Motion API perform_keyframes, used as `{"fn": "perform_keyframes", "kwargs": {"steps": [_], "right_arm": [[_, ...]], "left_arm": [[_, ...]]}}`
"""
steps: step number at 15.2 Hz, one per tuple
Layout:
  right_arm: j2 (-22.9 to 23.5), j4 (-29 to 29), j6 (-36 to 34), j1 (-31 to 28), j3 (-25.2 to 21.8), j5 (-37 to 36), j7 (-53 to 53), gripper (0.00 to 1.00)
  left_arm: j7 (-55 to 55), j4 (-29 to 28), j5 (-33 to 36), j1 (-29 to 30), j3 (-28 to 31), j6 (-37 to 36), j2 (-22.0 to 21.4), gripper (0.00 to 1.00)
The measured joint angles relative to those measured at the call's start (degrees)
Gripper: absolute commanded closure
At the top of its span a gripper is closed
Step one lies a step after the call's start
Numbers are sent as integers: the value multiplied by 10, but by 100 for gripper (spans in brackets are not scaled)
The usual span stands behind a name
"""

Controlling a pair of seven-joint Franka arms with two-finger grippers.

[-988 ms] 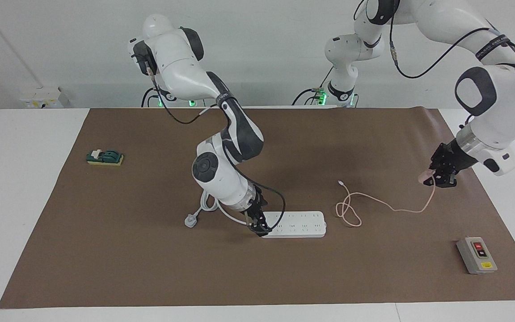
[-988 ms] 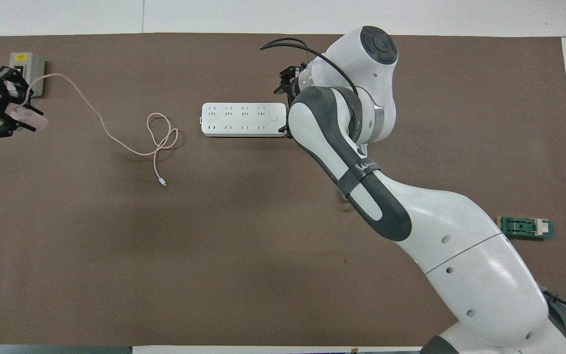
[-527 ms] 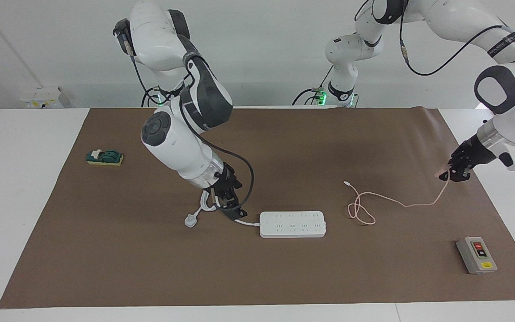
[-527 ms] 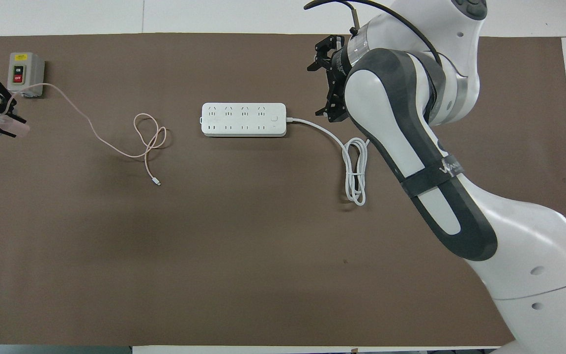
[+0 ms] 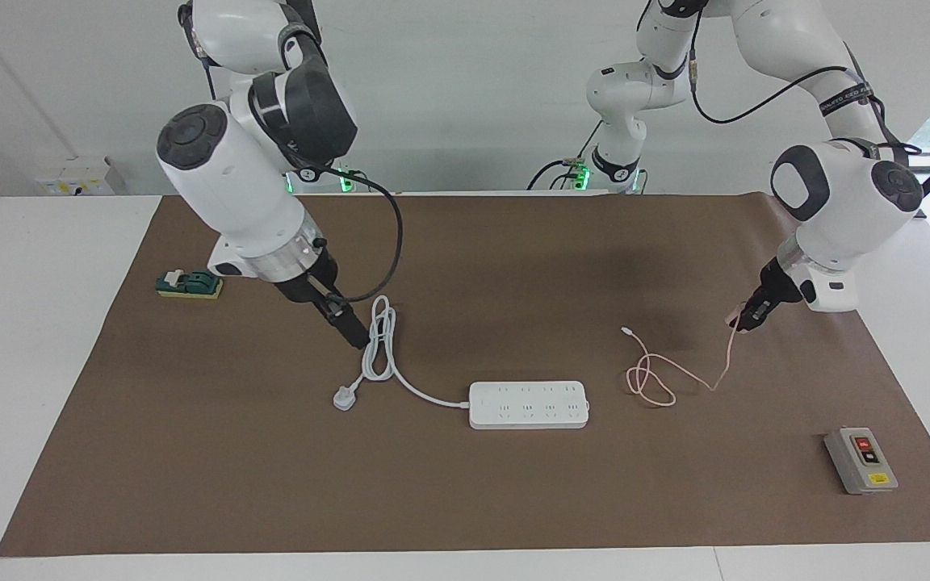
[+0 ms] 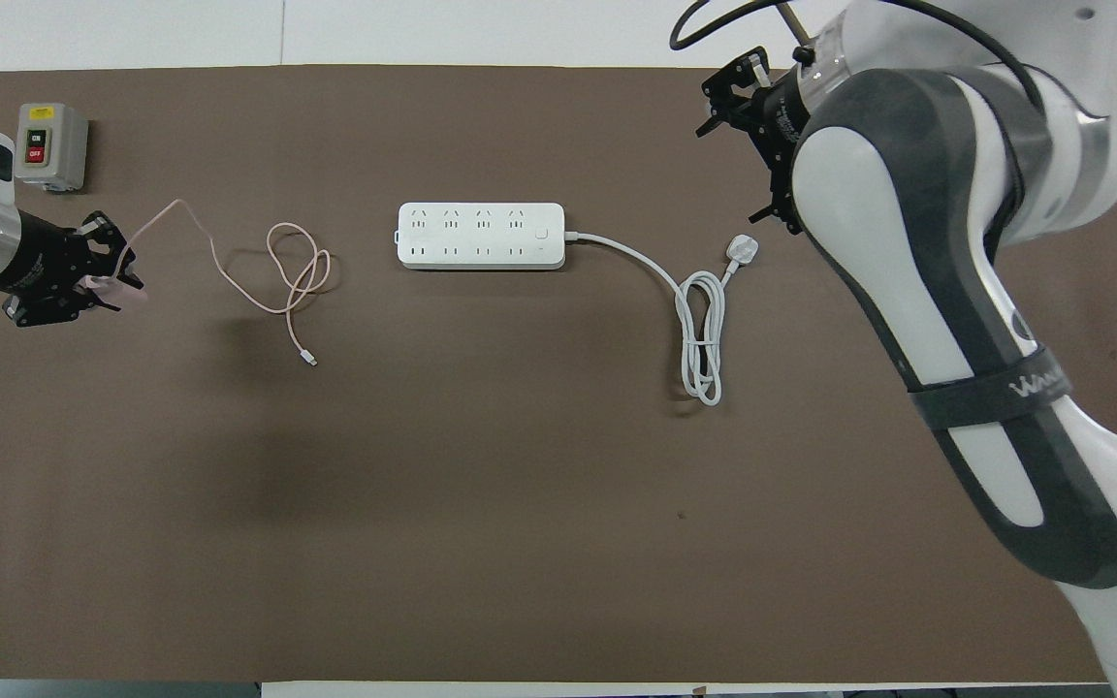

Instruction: Unplug charger and place it aside

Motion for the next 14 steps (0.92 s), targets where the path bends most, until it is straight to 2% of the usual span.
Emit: {"fn": "perform_keyframes", "kwargs": {"steps": [1, 5, 8, 10, 14], "right_arm": [[-10, -1, -16, -9, 0, -8, -38, 0], [-37, -6, -71, -36, 0, -26, -165, 0], [-61, -21, -93, -44, 0, -69, -288, 0], [-93, -58, -94, -45, 0, -96, -352, 0], [-186, -173, -69, -46, 0, -120, -439, 0]], "left_arm": [[2, -10, 0, 0, 0, 5, -5, 0], [5, -14, 0, 0, 0, 8, -13, 0], [7, 4, 0, 0, 0, 7, -13, 0], [10, 29, 0, 0, 0, -1, -14, 0], [24, 122, 26, -3, -3, -93, -5, 0]]}}
